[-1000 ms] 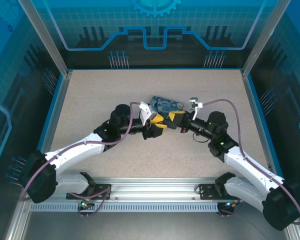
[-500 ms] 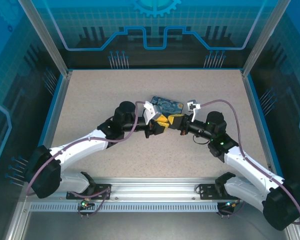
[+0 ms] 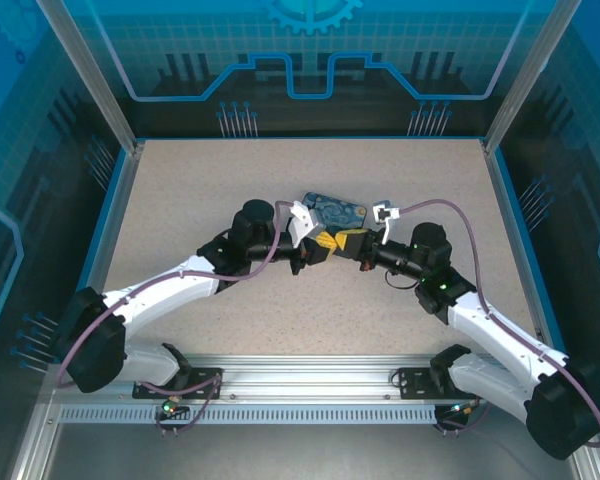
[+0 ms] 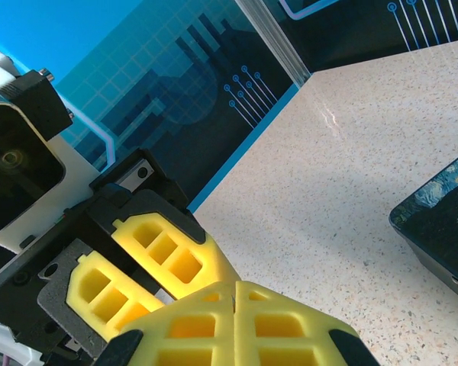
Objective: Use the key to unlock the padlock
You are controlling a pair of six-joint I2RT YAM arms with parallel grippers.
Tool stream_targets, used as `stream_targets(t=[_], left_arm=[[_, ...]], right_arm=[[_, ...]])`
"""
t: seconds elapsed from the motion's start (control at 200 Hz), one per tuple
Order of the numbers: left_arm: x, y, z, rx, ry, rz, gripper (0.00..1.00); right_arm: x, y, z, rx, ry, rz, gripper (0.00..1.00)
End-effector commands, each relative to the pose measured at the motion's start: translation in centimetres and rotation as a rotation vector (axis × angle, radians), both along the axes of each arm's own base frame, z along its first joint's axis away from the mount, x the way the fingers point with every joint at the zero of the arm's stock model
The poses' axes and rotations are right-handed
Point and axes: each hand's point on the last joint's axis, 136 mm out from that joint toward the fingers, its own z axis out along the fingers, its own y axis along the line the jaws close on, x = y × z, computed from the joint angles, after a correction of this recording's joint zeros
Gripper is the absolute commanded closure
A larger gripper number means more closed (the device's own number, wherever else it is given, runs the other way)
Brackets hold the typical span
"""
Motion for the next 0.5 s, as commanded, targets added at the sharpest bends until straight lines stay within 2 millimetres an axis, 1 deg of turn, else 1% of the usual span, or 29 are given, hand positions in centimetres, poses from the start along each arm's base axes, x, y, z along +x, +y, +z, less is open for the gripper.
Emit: stream_targets(t=[0.0,0.04,0.145,0.315,0.4,0.495], left_arm=[[-0.96,-1.24,1.03,-0.023,-0.028,-0.080,0.88],[-1.01,-1.28,0.99,-0.022,-0.027,-0.082,0.87],[-1.22,-1.36,0.86,-0.023,-0.027,-0.091,0.79],[-1.48,-1.02,0.85,-0.023,-0.028,-0.085,0.74],[-1.66,-0.94,0.90,-0.032,-0.022,-0.085,0.67],[-1.90,-1.22,0.67,-0.032,-0.007,-0.090,0.55]], right_arm=[[-1.18,1.69,2.47,0.044,-0.044,0.087,1.00],[-1.17,1.78,2.44,0.043,-0.045,0.089,1.00],[-1.01,1.83,2.29,0.037,-0.045,0.081,1.00],[-0.70,1.37,1.72,0.003,-0.047,0.048,1.00],[-0.66,1.30,1.73,0.011,-0.048,0.041,1.00],[-0.70,1.52,1.95,0.024,-0.048,0.052,1.00]])
